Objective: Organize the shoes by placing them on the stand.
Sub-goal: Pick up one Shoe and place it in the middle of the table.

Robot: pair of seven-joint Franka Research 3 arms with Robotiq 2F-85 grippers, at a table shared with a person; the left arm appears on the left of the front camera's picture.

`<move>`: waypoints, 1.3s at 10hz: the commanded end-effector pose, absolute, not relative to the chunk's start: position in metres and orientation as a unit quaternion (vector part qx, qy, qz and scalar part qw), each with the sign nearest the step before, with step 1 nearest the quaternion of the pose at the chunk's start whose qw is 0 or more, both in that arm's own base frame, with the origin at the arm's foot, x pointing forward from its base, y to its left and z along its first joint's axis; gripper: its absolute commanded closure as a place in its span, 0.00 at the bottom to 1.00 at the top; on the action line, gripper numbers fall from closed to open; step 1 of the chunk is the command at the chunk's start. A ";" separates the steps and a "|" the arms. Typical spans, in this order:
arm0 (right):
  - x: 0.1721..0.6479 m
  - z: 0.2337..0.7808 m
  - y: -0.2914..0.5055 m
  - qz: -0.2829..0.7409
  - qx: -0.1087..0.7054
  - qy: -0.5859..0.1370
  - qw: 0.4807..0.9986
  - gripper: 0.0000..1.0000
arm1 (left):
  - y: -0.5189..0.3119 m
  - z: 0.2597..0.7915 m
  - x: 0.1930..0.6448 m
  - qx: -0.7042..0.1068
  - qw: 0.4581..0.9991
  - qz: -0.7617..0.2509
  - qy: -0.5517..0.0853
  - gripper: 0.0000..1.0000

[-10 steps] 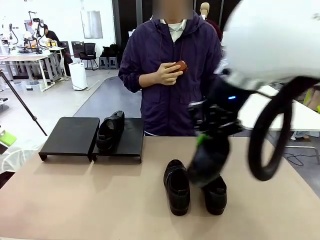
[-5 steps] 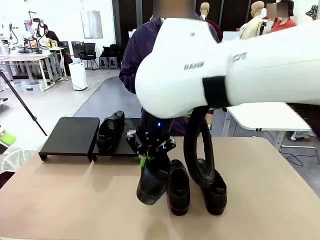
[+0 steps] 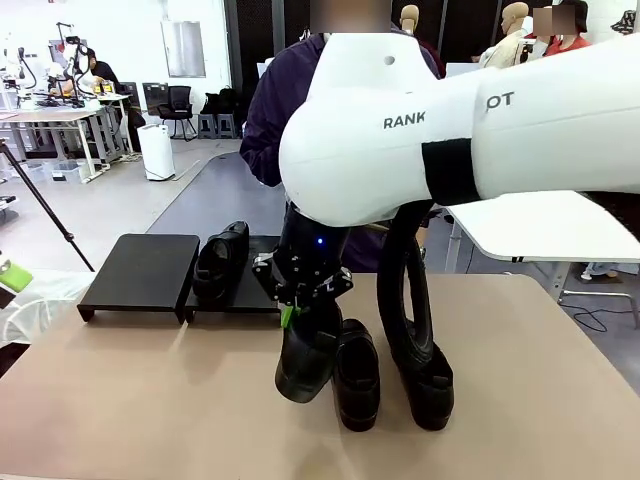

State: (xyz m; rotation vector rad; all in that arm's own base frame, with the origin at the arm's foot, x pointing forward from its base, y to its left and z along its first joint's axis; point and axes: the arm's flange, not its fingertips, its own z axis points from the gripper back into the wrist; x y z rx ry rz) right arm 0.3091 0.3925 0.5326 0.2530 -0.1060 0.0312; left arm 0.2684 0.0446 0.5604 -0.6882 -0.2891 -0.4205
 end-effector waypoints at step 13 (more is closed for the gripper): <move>0.360 0.400 0.479 -0.028 0.050 0.016 0.998 0.30 | 0.045 0.561 0.270 -0.342 0.903 -0.211 -0.149 0.00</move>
